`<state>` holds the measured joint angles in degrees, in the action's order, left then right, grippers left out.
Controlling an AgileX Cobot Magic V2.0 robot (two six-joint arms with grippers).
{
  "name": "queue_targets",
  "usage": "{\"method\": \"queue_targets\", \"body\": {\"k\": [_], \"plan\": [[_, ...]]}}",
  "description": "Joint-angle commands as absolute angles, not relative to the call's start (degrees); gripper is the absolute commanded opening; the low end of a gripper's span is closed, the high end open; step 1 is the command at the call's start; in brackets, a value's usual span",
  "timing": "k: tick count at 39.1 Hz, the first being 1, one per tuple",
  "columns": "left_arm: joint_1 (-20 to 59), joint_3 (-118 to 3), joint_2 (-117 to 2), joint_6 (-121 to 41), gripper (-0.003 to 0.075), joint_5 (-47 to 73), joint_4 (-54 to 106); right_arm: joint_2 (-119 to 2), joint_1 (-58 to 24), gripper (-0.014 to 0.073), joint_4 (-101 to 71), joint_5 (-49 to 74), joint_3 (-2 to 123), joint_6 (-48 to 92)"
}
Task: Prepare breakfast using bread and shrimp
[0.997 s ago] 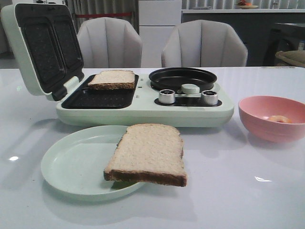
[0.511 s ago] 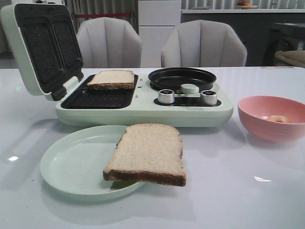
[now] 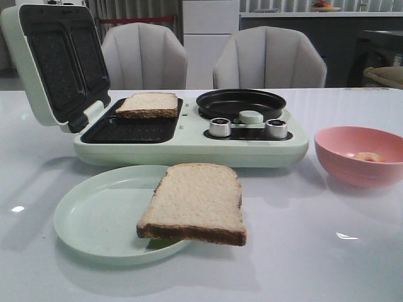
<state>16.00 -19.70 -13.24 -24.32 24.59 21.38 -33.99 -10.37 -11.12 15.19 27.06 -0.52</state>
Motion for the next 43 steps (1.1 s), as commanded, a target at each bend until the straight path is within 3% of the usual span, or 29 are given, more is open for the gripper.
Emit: {"method": "queue_targets", "body": {"k": [1, 28, 43], "plan": [[16.27, -21.23, -13.67, -24.13, 0.0582, 20.46, 22.68, -39.27, -11.7, 0.0566, -13.67, 12.92, 31.82, -0.39], [16.27, -21.23, -13.67, -24.13, 0.0582, 20.46, 22.68, -80.45, -21.06, 0.056, -35.82, 22.6, 47.9, 1.97], [16.27, -21.23, -13.67, -24.13, 0.0582, 20.46, 22.68, -92.71, -21.97, 0.0559, -54.89, 27.33, 53.17, 20.17]]}}
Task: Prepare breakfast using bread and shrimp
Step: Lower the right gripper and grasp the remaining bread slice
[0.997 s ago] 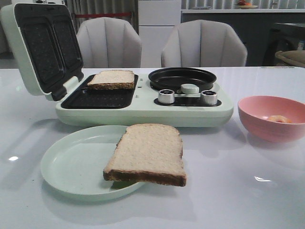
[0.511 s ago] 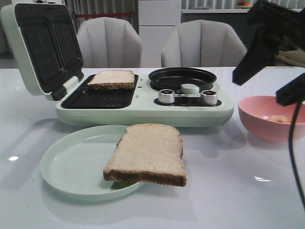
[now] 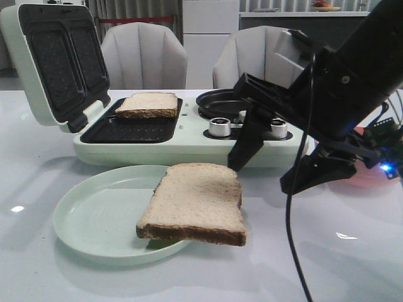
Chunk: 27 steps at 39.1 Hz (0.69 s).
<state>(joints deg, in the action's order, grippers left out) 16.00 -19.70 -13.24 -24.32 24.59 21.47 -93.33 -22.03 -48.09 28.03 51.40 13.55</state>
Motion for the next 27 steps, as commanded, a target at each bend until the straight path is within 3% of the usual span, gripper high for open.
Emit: {"method": "queue_targets", "body": {"k": [1, 10, 21, 25, 27], "plan": [[16.27, -21.23, -13.67, -24.13, 0.0582, 20.46, 22.68, -93.42, -21.97, 0.0559, -56.89, 27.56, 53.17, 21.75], [16.27, -21.23, -13.67, -24.13, 0.0582, 20.46, 22.68, -98.1, -21.9, 0.0559, -74.92, 27.74, 53.17, 38.07], [16.27, -21.23, -13.67, -24.13, 0.0582, 20.46, 22.68, -103.06, -21.84, 0.0553, -87.81, 28.92, 53.17, 47.99], [16.27, -21.23, -13.67, -24.13, 0.0582, 20.46, 22.68, -103.49, -21.84, 0.0444, -90.91, 30.17, 53.17, 51.12], [16.27, -21.23, -13.67, -24.13, 0.0582, 20.46, 22.68, -103.49, -21.84, 0.0334, -92.34, 30.29, 53.17, 51.99]]}}
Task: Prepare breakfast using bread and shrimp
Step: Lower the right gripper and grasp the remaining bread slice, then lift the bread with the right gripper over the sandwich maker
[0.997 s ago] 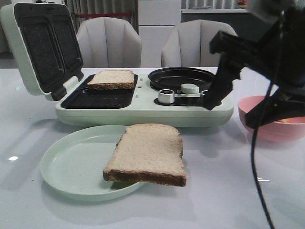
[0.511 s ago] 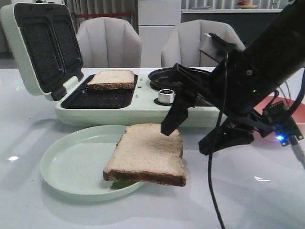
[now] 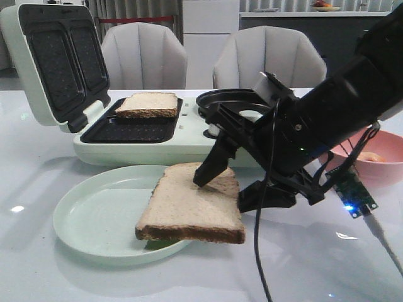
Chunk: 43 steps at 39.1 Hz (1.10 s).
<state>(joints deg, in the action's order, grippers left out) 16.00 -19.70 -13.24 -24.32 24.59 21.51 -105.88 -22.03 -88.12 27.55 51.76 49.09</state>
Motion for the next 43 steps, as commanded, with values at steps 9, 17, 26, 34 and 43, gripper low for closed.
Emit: {"method": "queue_targets", "body": {"k": [9, 17, 26, 34, 43], "plan": [[16.27, -21.23, -13.67, -24.13, 0.0582, 20.46, 22.68, -101.8, -19.88, 0.0151, -93.52, 35.15, 53.17, 54.16], [16.27, -21.23, -13.67, -24.13, 0.0582, 20.46, 22.68, -95.06, -17.96, 0.0151, -96.54, 40.14, 53.17, 59.71], [16.27, -21.23, -13.67, -24.13, 0.0582, 20.46, 22.68, -93.16, -17.96, 0.015, -100.8, 45.06, 57.28, 74.08], [16.27, -21.23, -13.67, -24.13, 0.0582, 20.46, 22.68, -96.95, -18.03, 0.015, -109.07, 43.18, 64.15, 75.55], [16.27, -21.23, -13.67, -24.13, 0.0582, 20.46, 22.68, -105.05, -19.04, 0.015, -109.07, 43.0, 76.18, 71.09]]}}
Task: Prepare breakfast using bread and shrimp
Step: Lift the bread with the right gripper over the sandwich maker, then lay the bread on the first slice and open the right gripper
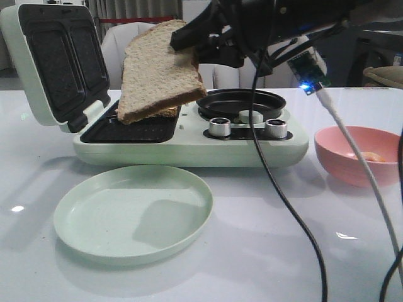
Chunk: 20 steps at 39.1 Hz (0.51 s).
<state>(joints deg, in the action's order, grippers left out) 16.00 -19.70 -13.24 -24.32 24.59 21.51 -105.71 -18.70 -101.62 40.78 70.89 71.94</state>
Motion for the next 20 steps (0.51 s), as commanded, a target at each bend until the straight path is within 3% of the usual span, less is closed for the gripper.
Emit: {"method": "queue_targets", "body": {"k": [1, 20], "plan": [[16.27, -21.23, -13.67, -24.13, 0.0582, 20.46, 22.68, -105.91, -19.18, 0.015, -109.07, 42.51, 77.16, 71.09], [16.27, -21.23, -13.67, -24.13, 0.0582, 20.46, 22.68, -118.59, -25.35, 0.015, -109.07, 25.53, 92.61, 68.89]]}}
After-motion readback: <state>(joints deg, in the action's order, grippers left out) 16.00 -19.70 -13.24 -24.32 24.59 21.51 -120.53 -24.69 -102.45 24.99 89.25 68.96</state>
